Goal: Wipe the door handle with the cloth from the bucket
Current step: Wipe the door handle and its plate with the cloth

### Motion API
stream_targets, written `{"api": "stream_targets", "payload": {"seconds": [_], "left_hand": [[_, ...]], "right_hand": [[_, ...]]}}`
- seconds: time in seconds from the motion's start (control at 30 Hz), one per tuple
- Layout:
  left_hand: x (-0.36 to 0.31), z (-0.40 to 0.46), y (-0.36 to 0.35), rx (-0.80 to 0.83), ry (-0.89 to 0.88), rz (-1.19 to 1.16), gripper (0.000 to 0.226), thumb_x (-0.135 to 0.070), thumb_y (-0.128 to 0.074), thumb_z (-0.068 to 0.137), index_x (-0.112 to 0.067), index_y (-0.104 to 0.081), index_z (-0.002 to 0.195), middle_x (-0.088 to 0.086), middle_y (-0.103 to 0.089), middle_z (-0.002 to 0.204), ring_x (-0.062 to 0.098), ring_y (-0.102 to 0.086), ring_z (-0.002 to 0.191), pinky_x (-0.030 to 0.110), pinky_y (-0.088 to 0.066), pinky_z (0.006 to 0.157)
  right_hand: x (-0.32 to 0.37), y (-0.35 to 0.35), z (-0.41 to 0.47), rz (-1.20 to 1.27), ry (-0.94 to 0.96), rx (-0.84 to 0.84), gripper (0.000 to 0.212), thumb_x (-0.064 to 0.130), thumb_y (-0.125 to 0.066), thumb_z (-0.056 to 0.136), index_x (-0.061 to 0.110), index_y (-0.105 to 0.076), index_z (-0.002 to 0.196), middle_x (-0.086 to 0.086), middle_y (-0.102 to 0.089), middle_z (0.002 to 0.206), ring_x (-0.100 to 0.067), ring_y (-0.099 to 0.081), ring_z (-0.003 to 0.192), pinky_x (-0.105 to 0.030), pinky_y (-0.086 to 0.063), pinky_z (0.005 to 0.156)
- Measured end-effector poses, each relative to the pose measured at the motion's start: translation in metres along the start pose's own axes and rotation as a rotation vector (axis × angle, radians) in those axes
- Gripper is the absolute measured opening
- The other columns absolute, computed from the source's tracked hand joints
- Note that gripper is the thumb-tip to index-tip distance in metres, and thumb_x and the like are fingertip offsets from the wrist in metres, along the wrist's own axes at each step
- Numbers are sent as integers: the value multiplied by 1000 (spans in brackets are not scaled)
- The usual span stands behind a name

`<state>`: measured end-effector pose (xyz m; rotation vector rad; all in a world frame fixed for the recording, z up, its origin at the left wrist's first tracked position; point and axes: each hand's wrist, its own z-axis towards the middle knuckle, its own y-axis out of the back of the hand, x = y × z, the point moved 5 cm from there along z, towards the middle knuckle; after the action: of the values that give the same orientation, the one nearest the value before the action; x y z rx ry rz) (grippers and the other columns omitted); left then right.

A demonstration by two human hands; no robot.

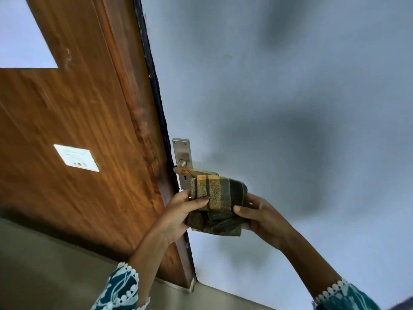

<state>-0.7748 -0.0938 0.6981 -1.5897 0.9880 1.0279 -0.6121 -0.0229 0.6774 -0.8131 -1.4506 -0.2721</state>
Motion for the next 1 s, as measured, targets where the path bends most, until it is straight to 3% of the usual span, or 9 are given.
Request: {"api": "stream_targets", "payload": {"seconds": [0.17, 0.27, 0.37, 0.47, 0.53, 0.63, 0.77, 0.9, 1.0], "left_hand": [[-19, 28, 20, 169, -124, 185, 39, 8, -70, 68, -18, -72, 97, 2, -76, 93, 16, -69, 93, 24, -55, 72], [-37, 38, 27, 247, -369, 343, 40, 13, -70, 65, -22, -78, 83, -2, -76, 94, 17, -69, 97, 24, -54, 80], [-55, 38, 35, 336, -640, 543, 34, 14, -73, 64, -12, -76, 85, 3, -74, 100, 18, -68, 100, 28, -52, 87], [-67, 40, 40, 445, -776, 687, 23, 9, -74, 65, -4, -75, 84, 10, -69, 102, 20, -67, 98, 33, -54, 86], [-72, 39, 38, 490, -855, 753, 21, 9, -74, 66, -6, -76, 80, 6, -67, 103, 17, -66, 97, 33, -55, 84], [-74, 36, 39, 517, -964, 784, 28, 13, -71, 67, -11, -77, 81, 1, -63, 100, 9, -63, 95, 27, -53, 81], [-75, 41, 62, 328, -923, 789, 69, 22, -66, 68, -26, -59, 117, -8, -61, 104, 7, -63, 94, 26, -57, 75], [-96, 32, 115, 26, -1106, 754, 35, 4, -63, 83, -13, -62, 114, 2, -68, 97, 10, -68, 84, 30, -58, 71], [-111, 22, 147, -205, -1300, 713, 22, 0, -54, 89, -6, -63, 107, 7, -67, 100, 17, -67, 89, 24, -53, 81]], "right_hand": [[7, -2, 19, -65, 207, -139, 40, -6, -60, 79, 18, -64, 110, -9, -71, 100, -32, -64, 99, -42, -56, 79], [12, -13, 24, -77, 285, -149, 43, -14, -53, 76, 17, -73, 98, -3, -72, 104, -31, -62, 104, -37, -54, 83], [17, -26, 26, 41, 212, 74, 31, 11, -67, 78, 8, -69, 109, -13, -61, 128, -32, -55, 119, -43, -44, 100], [15, -40, 35, 30, 73, 41, 57, 52, -72, 72, 9, -63, 109, -21, -61, 119, -33, -57, 101, -40, -46, 87], [12, -52, 43, -126, 10, -40, 64, 51, -73, 71, 12, -54, 118, -30, -58, 118, -38, -55, 97, -46, -43, 81], [6, -76, 55, -301, -33, -74, 52, 29, -70, 80, 12, -52, 125, -9, -69, 103, -26, -64, 95, -38, -51, 80], [-3, -93, 58, -290, 28, -235, 39, 19, -69, 78, 19, -60, 117, 1, -72, 91, -16, -69, 84, -28, -54, 70], [14, -91, 45, -742, 176, -621, 52, 23, -71, 81, 54, -51, 117, 15, -72, 91, -9, -69, 86, -17, -53, 80], [44, -105, 55, -1285, 312, -838, 54, 27, -66, 83, 40, -48, 131, 17, -64, 93, -13, -60, 86, -18, -43, 65]]}}
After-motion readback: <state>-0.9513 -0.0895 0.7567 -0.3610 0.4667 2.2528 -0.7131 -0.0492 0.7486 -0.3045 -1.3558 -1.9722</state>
